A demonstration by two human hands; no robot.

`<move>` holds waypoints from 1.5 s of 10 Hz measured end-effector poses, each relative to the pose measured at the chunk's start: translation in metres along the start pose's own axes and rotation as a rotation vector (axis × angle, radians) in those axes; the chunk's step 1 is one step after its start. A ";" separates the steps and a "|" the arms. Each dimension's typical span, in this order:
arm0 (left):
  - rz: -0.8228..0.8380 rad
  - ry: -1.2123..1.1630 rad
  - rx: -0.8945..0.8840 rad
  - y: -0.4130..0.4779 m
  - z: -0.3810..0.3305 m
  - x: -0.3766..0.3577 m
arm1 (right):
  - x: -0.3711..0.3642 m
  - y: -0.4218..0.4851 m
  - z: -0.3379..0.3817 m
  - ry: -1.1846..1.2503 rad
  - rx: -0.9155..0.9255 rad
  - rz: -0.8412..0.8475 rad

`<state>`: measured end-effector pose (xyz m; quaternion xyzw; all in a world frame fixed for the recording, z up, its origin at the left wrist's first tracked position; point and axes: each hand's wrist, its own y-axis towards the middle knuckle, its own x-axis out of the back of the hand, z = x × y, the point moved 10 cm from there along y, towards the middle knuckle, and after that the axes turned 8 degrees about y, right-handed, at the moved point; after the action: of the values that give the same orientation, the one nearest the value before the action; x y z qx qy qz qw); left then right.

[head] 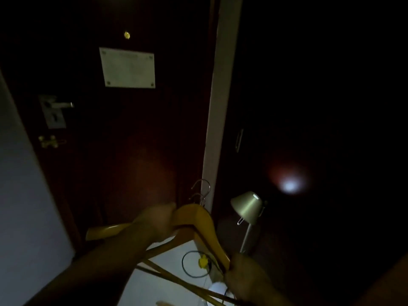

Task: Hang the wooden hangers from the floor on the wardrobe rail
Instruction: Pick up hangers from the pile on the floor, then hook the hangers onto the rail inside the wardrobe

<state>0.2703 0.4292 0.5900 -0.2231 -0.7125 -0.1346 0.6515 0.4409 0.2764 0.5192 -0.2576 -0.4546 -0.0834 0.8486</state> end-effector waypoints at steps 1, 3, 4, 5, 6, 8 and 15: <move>-0.081 -0.008 -0.028 -0.019 -0.032 0.045 | 0.041 -0.025 -0.001 0.086 0.038 -0.050; -0.160 0.058 -0.045 -0.040 -0.088 0.112 | 0.121 -0.073 -0.014 0.152 0.118 -0.115; -0.187 0.084 -0.064 -0.049 -0.125 0.142 | 0.163 -0.098 -0.034 0.156 0.116 -0.158; -0.220 0.098 -0.117 -0.060 -0.172 0.169 | 0.203 -0.128 -0.059 0.177 0.099 -0.212; -0.241 0.066 -0.158 -0.072 -0.220 0.193 | 0.244 -0.158 -0.089 0.150 0.066 -0.280; -0.308 0.074 -0.313 -0.109 -0.334 0.245 | 0.319 -0.229 -0.155 0.175 0.028 -0.371; -0.403 -0.195 -0.884 -0.212 -0.741 0.288 | 0.492 -0.484 -0.432 0.256 -0.388 -0.815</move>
<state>0.7946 -0.0710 0.9807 -0.3477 -0.6739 -0.5255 0.3858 0.8556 -0.3131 0.8984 -0.1994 -0.3866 -0.5243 0.7320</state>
